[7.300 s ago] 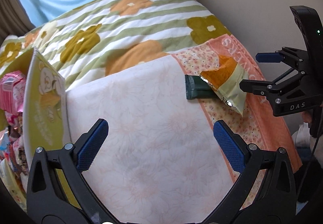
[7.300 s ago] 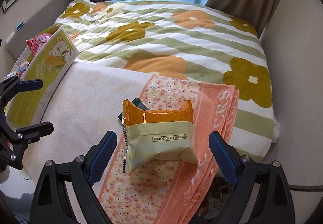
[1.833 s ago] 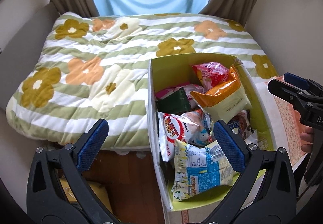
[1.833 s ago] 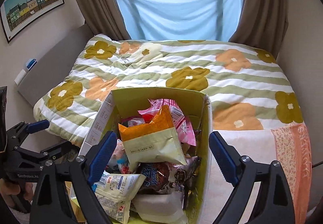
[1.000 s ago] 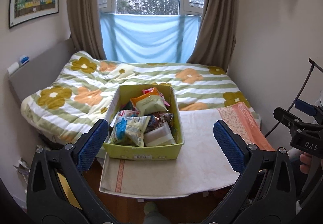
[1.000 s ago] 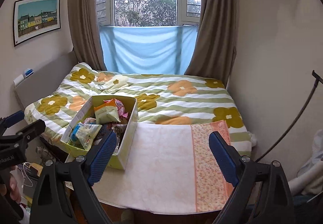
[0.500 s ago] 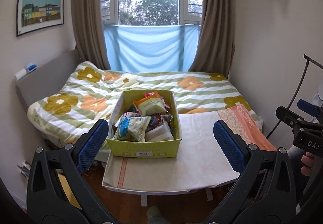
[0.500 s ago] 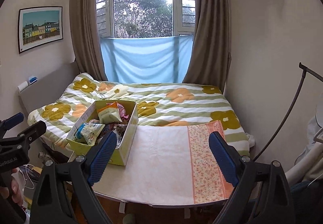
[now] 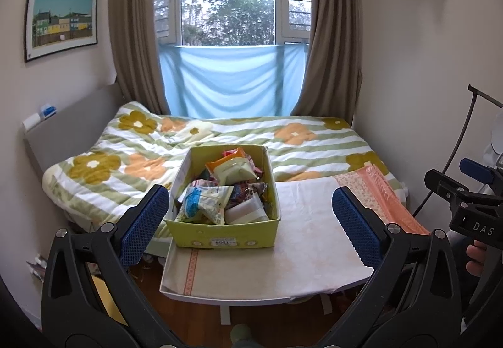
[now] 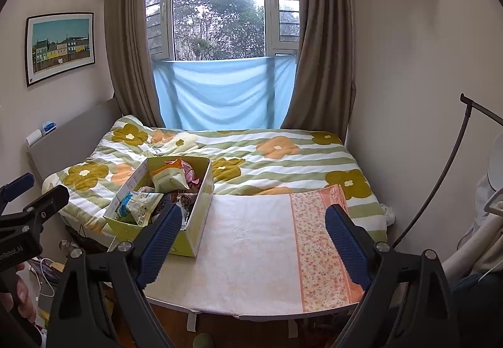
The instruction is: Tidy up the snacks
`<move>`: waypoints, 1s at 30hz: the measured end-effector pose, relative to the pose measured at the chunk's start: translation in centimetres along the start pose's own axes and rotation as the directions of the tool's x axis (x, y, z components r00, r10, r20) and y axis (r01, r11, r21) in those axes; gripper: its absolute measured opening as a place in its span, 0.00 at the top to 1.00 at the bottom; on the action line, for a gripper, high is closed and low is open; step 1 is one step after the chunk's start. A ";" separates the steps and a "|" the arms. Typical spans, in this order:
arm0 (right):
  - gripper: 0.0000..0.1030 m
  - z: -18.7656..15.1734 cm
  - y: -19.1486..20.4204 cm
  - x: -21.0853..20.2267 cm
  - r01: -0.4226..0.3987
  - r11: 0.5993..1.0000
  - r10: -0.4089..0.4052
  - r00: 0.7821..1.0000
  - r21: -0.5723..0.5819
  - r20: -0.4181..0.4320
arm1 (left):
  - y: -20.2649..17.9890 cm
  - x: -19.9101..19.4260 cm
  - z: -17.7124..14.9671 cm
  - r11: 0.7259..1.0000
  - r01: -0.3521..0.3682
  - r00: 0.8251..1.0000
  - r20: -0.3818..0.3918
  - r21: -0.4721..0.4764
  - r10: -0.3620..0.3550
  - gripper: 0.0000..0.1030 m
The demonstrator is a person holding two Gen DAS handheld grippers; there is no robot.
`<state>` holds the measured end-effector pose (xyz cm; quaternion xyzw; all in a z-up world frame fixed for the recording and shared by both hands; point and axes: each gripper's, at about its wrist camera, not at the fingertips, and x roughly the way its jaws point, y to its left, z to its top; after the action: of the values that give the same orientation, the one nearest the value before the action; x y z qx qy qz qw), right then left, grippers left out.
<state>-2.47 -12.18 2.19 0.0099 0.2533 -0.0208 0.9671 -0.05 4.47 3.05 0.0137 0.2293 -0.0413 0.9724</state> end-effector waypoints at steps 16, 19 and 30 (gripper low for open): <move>0.12 -0.2 -0.3 -0.6 0.017 1.000 -0.017 1.000 0.016 0.008 | -0.7 -0.1 -0.1 1.000 0.013 1.000 0.002 0.012 -0.013 0.00; 0.12 -0.1 -0.3 -0.6 0.017 1.000 -0.017 1.000 0.016 0.008 | -0.7 -0.1 -0.1 1.000 0.014 1.000 0.002 0.010 -0.014 0.00; 0.12 0.0 -0.3 -0.5 0.015 1.000 -0.015 1.000 0.016 0.007 | -0.8 -0.1 -0.1 1.000 0.006 1.000 0.000 0.012 -0.006 0.00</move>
<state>-2.95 -12.46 2.46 0.0158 0.2495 -0.0300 0.9678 -0.28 3.66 3.00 0.0190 0.2292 -0.0458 0.9721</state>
